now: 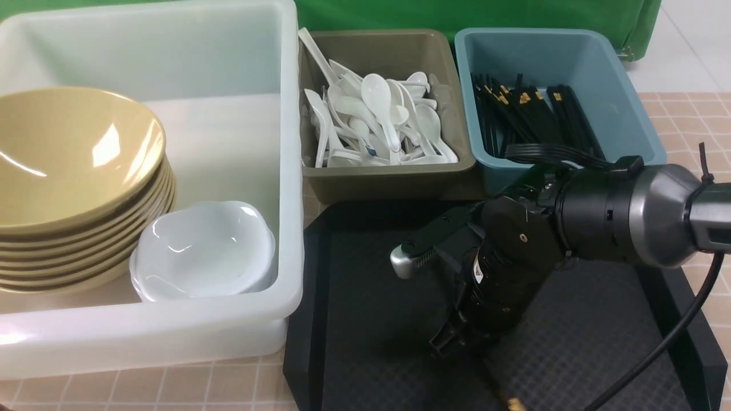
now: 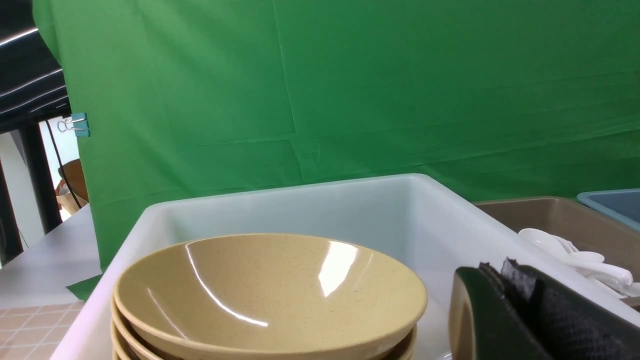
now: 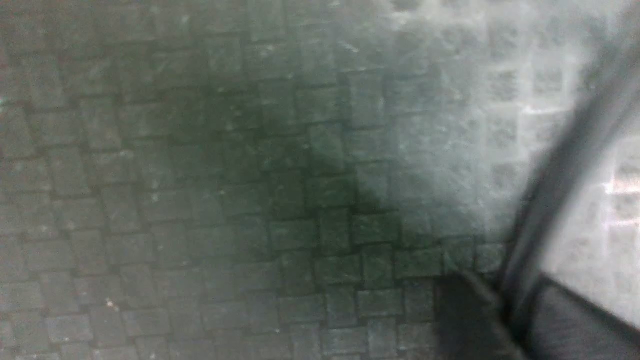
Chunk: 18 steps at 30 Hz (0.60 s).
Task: On brown table put chopsticks spoon bowls plates into blue grey white boxes.
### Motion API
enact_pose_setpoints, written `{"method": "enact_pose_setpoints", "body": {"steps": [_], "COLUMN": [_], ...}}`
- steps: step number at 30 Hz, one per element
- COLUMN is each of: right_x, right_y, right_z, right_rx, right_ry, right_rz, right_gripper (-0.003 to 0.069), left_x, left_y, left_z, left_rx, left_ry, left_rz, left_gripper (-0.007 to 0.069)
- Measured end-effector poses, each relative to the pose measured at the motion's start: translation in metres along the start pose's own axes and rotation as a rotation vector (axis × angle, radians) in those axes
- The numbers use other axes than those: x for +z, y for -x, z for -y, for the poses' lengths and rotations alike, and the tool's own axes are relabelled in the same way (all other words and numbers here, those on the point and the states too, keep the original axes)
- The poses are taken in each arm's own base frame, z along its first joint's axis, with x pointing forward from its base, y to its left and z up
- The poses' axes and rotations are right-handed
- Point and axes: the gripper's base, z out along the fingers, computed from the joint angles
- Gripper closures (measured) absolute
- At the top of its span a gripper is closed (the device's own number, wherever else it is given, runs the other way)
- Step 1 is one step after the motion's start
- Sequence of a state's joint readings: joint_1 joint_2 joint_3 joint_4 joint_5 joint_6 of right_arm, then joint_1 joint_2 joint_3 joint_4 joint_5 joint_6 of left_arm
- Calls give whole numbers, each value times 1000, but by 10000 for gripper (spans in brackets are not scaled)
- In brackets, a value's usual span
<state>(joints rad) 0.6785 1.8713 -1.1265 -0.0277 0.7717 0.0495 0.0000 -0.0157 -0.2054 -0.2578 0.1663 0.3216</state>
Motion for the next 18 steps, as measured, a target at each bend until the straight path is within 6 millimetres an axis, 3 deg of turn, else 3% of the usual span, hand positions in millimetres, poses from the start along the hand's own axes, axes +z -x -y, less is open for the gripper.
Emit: {"method": "enact_pose_setpoints", "body": {"steps": [1, 7, 10, 11, 12, 14, 15, 18], "right_x": [-1, -12, -31, -55, -58, -91, -96, -133], "right_y": [0, -1, -4, -4, -4, -7, -8, -11], "right_z": [0, -1, -3, -2, -1, 4, 6, 32], "right_rx": [-2, -1, -4, -20, -21, -20, -15, 27], "right_ry": [0, 14, 33, 31, 30, 19, 18, -44], "right_rz": [6, 73, 136, 222, 236, 358, 378, 577], "right_gripper": [565, 568, 568, 568, 568, 568, 568, 568], "left_x": [0, 0, 0, 0, 0, 0, 0, 0], "left_y": [0, 0, 0, 0, 0, 0, 0, 0], "left_z": [0, 0, 0, 0, 0, 0, 0, 0], "left_rx": [0, 0, 0, 0, 0, 0, 0, 0], "left_ry": [0, 0, 0, 0, 0, 0, 0, 0], "left_rz": [0, 0, 0, 0, 0, 0, 0, 0], "left_gripper": [620, 620, 620, 620, 620, 620, 620, 620]}}
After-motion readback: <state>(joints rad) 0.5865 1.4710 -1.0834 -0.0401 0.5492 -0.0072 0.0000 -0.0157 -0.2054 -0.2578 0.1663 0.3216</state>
